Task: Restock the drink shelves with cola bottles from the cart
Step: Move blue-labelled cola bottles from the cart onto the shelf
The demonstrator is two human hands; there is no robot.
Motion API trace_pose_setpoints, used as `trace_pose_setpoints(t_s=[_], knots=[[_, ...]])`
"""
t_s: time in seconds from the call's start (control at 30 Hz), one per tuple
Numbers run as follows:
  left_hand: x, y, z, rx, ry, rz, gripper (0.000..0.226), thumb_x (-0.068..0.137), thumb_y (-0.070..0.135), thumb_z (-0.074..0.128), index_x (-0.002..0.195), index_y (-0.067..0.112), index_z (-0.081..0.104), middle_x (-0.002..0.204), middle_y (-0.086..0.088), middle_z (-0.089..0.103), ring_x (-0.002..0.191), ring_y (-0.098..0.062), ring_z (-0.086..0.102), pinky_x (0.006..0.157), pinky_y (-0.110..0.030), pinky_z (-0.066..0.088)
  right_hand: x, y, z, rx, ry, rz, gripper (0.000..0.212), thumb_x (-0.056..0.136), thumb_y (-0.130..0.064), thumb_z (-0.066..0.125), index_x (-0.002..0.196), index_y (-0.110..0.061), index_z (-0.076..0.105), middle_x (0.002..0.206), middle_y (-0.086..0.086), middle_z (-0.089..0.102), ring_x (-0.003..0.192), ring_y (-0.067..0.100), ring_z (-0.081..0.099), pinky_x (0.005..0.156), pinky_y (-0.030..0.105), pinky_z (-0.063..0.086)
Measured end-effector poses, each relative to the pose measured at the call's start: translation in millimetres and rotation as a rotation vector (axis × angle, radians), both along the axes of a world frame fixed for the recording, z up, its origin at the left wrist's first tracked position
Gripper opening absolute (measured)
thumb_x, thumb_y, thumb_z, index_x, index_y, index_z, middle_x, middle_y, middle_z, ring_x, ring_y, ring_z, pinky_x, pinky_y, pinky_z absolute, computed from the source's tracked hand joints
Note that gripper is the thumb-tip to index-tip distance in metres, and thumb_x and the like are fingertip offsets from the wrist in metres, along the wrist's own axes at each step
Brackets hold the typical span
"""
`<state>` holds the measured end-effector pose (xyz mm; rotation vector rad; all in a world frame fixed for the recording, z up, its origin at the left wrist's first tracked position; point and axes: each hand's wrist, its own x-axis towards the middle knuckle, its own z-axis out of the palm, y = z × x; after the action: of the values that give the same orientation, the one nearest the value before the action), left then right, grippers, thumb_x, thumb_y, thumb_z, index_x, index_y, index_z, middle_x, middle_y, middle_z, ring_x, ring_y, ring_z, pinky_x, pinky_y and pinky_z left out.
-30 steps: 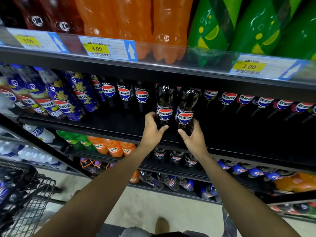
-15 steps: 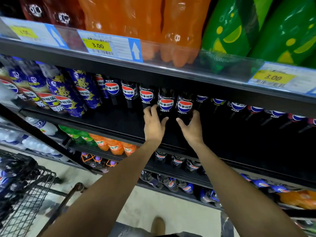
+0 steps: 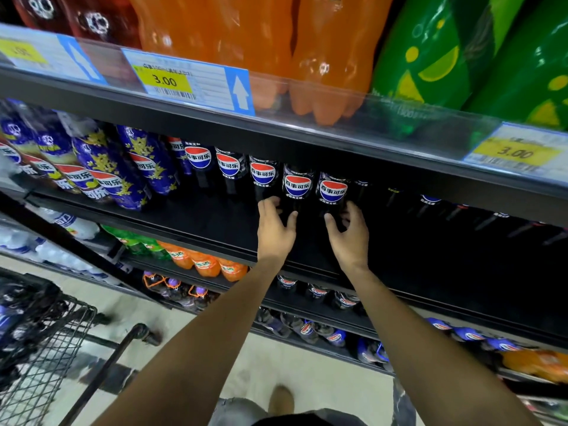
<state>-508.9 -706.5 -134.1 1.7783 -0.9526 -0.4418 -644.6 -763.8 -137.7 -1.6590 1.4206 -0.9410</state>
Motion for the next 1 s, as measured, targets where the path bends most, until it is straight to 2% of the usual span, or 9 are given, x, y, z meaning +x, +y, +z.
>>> trace_pose_setpoints(t_s=[0.1,0.17,0.27,0.5,0.67,0.73,0.8,0.9,1.0], knots=[[1.4,-4.8,-0.2,0.002,0.002,0.042,0.037,0.094,0.019,0.06,0.127,0.01,0.049,0.122,-0.001,0.048,0.098,-0.007,0.051,0.084,-0.022,0.046,0.0,0.0,-0.3,0.011,-0.003,-0.016,0.06,0.09,-0.037,0.066,0.141,-0.013,0.044,0.134,0.003,0.055,0.121,0.015,0.052,0.099,0.028,0.044],[1.9,-7.1,-1.5,0.01,0.032,0.075,0.037,0.094,0.02,0.061,0.128,0.012,0.052,0.115,0.0,0.052,0.094,-0.005,0.051,0.076,-0.009,0.04,0.5,-0.3,-0.1,0.017,-0.015,-0.034,0.061,0.089,-0.037,0.067,0.141,-0.012,0.046,0.133,0.004,0.057,0.118,0.012,0.054,0.097,0.026,0.043],[3.2,-8.5,-2.9,0.006,0.084,0.104,0.036,0.092,0.02,0.064,0.126,0.012,0.055,0.099,0.003,0.056,0.081,-0.001,0.053,0.068,0.001,0.037,1.7,-1.1,-0.2,0.026,-0.031,-0.07,0.061,0.087,-0.036,0.07,0.139,-0.012,0.049,0.128,0.004,0.061,0.107,0.005,0.054,0.089,0.015,0.041],[7.2,-8.7,1.8,0.051,0.176,0.1,0.029,0.09,0.023,0.067,0.114,0.013,0.054,0.093,0.01,0.055,0.082,-0.001,0.054,0.065,-0.004,0.041,1.3,-0.8,0.7,0.042,-0.019,-0.068,0.06,0.087,-0.037,0.07,0.138,-0.013,0.051,0.125,0.003,0.062,0.105,0.006,0.055,0.08,0.007,0.036],[17.1,-1.0,17.2,0.083,0.276,-0.002,0.032,0.088,0.022,0.07,0.099,0.013,0.042,0.09,0.005,0.05,0.089,-0.013,0.053,0.065,-0.005,0.042,-4.7,5.4,15.2,0.191,-0.113,0.001,0.061,0.09,-0.038,0.065,0.142,-0.014,0.043,0.138,0.003,0.053,0.127,0.016,0.05,0.095,0.018,0.036],[21.0,9.8,23.9,0.123,0.173,-0.031,0.031,0.089,0.027,0.068,0.101,0.013,0.044,0.095,0.0,0.053,0.089,-0.016,0.053,0.069,-0.013,0.045,-4.4,17.5,21.1,0.085,-0.016,-0.014,0.05,0.092,-0.04,0.062,0.133,-0.013,0.05,0.131,0.001,0.056,0.123,0.015,0.052,0.092,0.02,0.036],[29.0,24.9,31.2,0.19,-0.129,-0.031,0.032,0.09,0.032,0.065,0.108,0.01,0.049,0.107,-0.005,0.055,0.097,-0.02,0.053,0.075,-0.029,0.044,-0.1,32.2,28.5,-0.095,0.091,0.003,0.035,0.093,-0.038,0.06,0.117,-0.012,0.059,0.117,-0.001,0.062,0.111,0.014,0.058,0.086,0.021,0.041],[48.0,50.4,49.4,0.341,-0.589,-0.058,0.046,0.094,0.041,0.055,0.123,0.006,0.05,0.122,-0.012,0.052,0.114,-0.03,0.048,0.089,-0.039,0.039,15.3,52.0,44.7,-0.325,0.285,0.197,0.024,0.093,-0.034,0.059,0.102,-0.013,0.065,0.097,-0.004,0.067,0.094,0.014,0.061,0.074,0.031,0.049],[74.0,82.7,68.3,0.552,-0.87,-0.06,0.051,0.095,0.048,0.047,0.129,0.01,0.048,0.128,-0.011,0.049,0.121,-0.032,0.044,0.101,-0.043,0.031,41.8,69.4,62.8,-0.485,0.491,0.405,0.024,0.093,-0.033,0.057,0.101,-0.012,0.067,0.091,-0.001,0.068,0.091,0.02,0.061,0.07,0.035,0.05]])
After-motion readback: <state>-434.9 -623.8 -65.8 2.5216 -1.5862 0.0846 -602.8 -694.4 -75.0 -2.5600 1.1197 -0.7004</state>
